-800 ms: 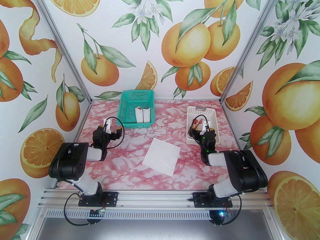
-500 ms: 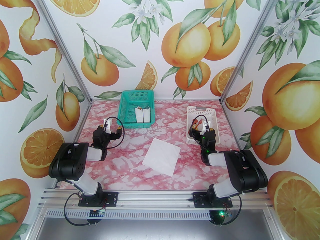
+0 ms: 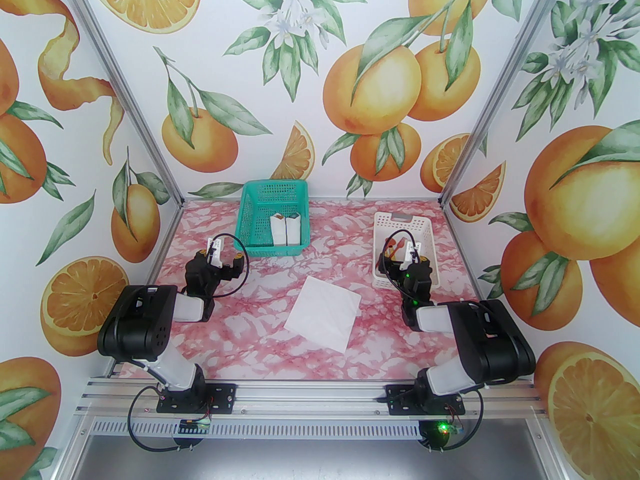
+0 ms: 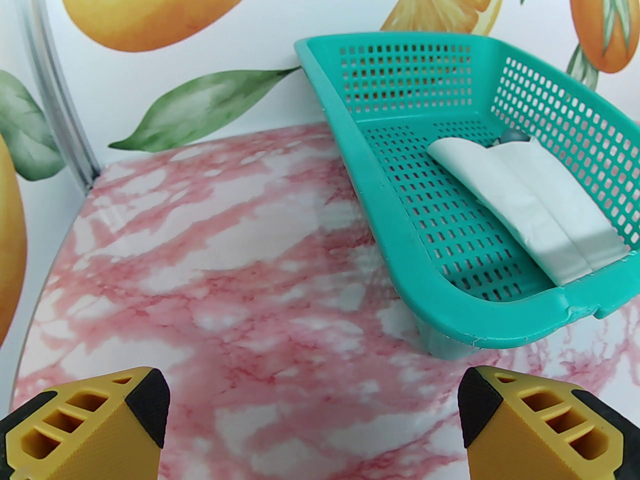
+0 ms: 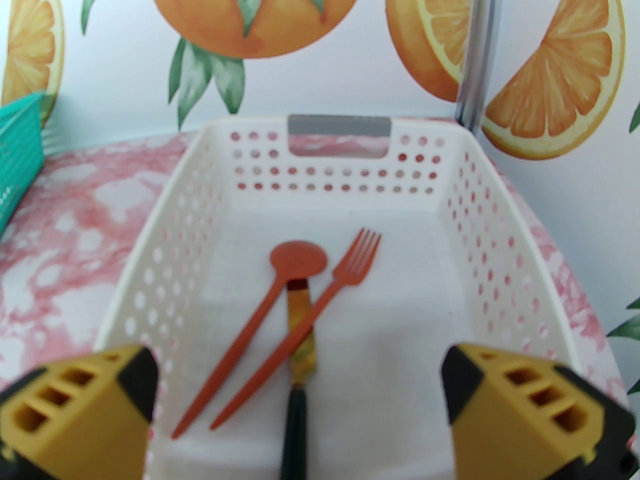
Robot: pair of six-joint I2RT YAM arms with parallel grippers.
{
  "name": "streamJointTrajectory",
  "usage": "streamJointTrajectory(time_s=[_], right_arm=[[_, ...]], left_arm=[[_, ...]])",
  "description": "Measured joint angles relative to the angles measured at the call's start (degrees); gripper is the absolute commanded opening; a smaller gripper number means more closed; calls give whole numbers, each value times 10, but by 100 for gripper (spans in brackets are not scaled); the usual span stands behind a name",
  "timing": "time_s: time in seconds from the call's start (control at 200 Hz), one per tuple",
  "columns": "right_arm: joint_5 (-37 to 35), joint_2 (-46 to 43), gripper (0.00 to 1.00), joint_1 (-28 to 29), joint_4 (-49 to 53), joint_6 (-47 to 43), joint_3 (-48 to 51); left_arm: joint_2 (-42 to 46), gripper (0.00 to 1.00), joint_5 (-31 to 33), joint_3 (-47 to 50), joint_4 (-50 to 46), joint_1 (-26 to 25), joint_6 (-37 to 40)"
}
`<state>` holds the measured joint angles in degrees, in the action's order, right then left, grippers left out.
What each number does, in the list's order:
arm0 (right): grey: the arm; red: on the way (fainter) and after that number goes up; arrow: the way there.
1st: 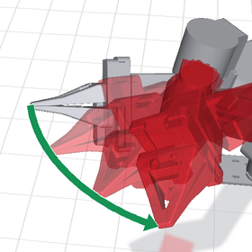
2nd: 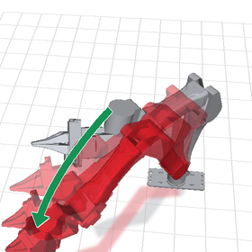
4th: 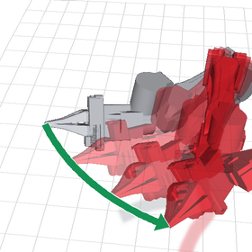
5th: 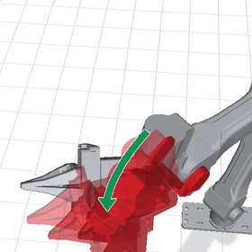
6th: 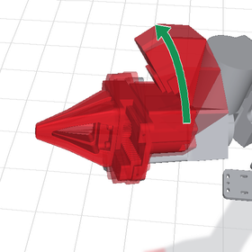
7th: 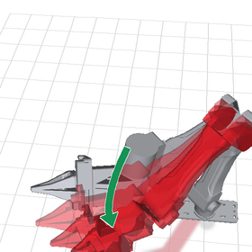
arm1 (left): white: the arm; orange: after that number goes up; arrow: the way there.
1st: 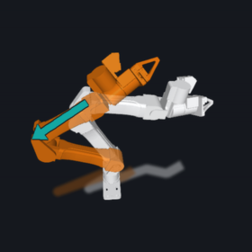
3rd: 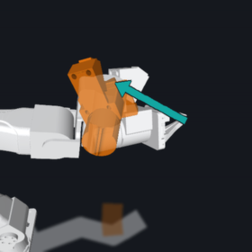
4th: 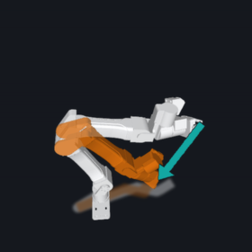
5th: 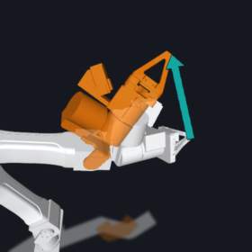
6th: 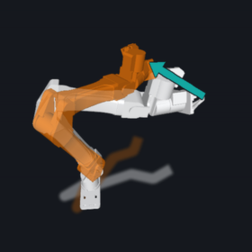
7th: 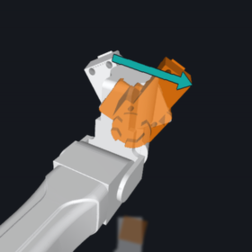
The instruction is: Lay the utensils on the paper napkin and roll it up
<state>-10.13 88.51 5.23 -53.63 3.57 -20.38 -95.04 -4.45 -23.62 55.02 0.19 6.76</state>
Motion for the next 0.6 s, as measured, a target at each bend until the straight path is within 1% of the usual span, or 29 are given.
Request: streamJointTrajectory(time_s=[0.42,0.515,0.6], right_arm=[[-4,-2,100,0,1,0,0],[-12,-45,100,0,15,2,14],[-24,-107,100,0,37,2,24]], left_arm=[[2,100,-4,1,3,-3,4],[26,100,3,12,-4,-13,12],[86,100,15,20,-25,-31,20]])
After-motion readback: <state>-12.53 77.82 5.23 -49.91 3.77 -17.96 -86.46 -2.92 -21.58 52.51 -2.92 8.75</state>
